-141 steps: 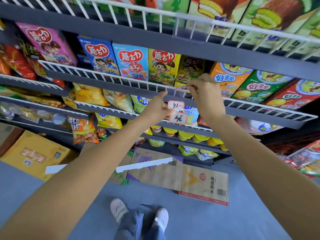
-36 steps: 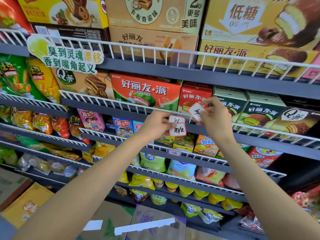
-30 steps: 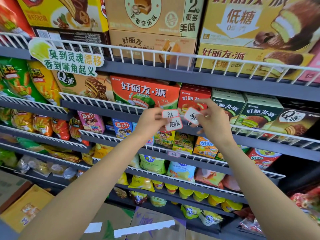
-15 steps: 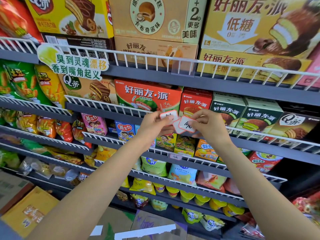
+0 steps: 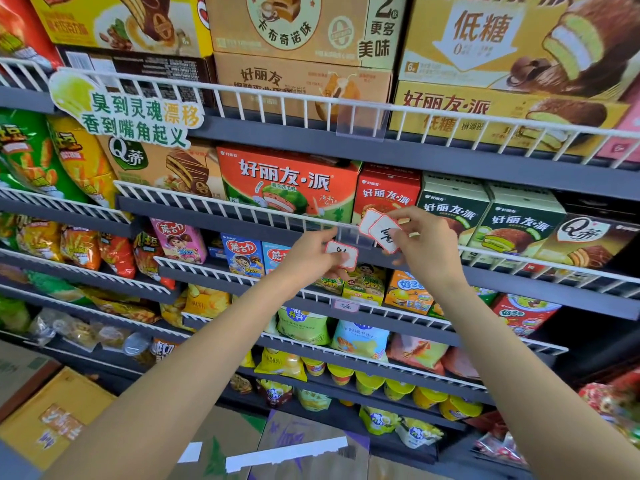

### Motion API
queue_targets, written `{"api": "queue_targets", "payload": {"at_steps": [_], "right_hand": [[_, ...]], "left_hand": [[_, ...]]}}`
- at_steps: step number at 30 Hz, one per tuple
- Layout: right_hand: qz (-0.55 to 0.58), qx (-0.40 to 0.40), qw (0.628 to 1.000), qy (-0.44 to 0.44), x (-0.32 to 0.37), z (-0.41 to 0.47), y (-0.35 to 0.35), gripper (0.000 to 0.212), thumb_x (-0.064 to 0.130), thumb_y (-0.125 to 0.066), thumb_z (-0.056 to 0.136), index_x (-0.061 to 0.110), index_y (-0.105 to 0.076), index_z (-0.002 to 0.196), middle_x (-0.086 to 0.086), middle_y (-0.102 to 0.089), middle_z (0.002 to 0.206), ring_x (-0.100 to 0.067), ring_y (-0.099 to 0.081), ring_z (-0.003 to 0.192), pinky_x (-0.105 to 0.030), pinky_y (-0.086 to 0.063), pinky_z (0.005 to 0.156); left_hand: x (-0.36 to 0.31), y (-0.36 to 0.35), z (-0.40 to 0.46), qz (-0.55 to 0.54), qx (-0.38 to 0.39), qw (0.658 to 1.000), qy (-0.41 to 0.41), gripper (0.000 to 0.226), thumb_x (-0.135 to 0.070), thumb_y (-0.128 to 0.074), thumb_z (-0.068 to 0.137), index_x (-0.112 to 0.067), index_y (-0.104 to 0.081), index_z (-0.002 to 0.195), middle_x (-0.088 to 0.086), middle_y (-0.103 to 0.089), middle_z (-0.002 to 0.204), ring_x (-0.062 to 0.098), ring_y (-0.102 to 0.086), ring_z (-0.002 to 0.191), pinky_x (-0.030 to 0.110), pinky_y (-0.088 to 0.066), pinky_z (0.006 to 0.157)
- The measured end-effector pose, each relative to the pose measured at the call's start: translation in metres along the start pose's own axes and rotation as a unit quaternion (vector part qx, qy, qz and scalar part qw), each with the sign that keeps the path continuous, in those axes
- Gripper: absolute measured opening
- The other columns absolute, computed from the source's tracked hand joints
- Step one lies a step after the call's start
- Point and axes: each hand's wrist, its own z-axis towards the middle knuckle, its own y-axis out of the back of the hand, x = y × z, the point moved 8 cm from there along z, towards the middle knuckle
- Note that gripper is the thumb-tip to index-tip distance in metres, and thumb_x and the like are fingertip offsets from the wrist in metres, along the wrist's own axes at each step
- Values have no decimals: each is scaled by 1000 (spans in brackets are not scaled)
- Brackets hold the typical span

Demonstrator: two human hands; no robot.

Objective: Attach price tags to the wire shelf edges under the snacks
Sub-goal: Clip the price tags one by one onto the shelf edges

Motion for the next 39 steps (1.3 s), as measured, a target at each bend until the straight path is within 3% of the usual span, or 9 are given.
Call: {"api": "queue_targets", "payload": {"at_steps": [3,7,10,15,19,23,31,35,39], "right_hand": [[-67,-30,997,39,3,1,5,19,6,-55,88,19,-66,96,-7,-71,81,-20,-64,64,-29,-48,49],[-129,-38,988,76,8,2,2,17,10,-56,89,18,-67,98,-6,-70,85,-24,-62,69,-37,-53,60],[-157,-38,979,124,17,3,-4,15,10,-57,90,14,-68,99,-6,-66,93,-19,-56,69,-31,-48,64],[-169,-41,971,162,29,7,-17,20,6,-56,89,11,-70,102,-9,-62,99,-24,-59,85,-34,-48,76],[-269,-15,942,202,38,7,-31,27,4,-51,90,14,-69,107,-10,-63,104,-32,-61,87,-36,-49,65],[-390,26,897,206,42,10,-40,32,-4,-51,85,14,-68,105,-8,-60,107,-33,-60,91,-29,-36,59],[-464,90,860,193,44,9,-44,40,-12,-48,84,7,-62,115,-11,-52,111,-35,-57,98,-36,-41,63],[-487,102,842,208,42,2,-48,43,-11,-49,83,9,-57,121,-10,-48,110,-35,-59,94,-35,-36,58],[-473,93,851,208,36,-5,-40,55,-13,-48,81,13,-48,130,-11,-52,107,-34,-58,92,-34,-34,55]], "left_hand": [[2,1,1,71,-3,997,-29,64,-9,-56,93,-10,-23,148,15,-49,139,16,-70,65,26,-57,73],[5,2,-1,138,1,989,-46,64,-10,-56,92,-15,-26,148,10,-69,106,11,-71,70,9,-49,66],[5,5,-4,191,3,980,-58,61,-11,-57,92,-18,-29,146,11,-73,87,2,-69,65,1,-43,60],[6,10,-6,231,18,970,-69,61,-8,-55,91,-23,-33,145,10,-74,90,-3,-65,54,3,-46,59],[9,13,-6,242,19,968,-56,61,-9,-54,91,-28,-33,145,7,-74,76,0,-66,55,31,-56,76],[7,13,-5,216,25,975,-56,60,-9,-55,92,-28,-33,144,-1,-70,67,-2,-65,52,16,-51,66],[5,13,-3,235,24,970,-60,59,-9,-54,91,-25,-35,145,6,-74,80,-8,-61,49,22,-53,65],[4,14,-1,242,26,968,-59,58,-8,-54,90,-23,-36,144,-4,-67,63,-8,-61,49,17,-50,59],[4,15,0,246,19,967,-57,58,-10,-55,91,-23,-36,144,0,-71,71,-2,-65,59,32,-56,77]]}}
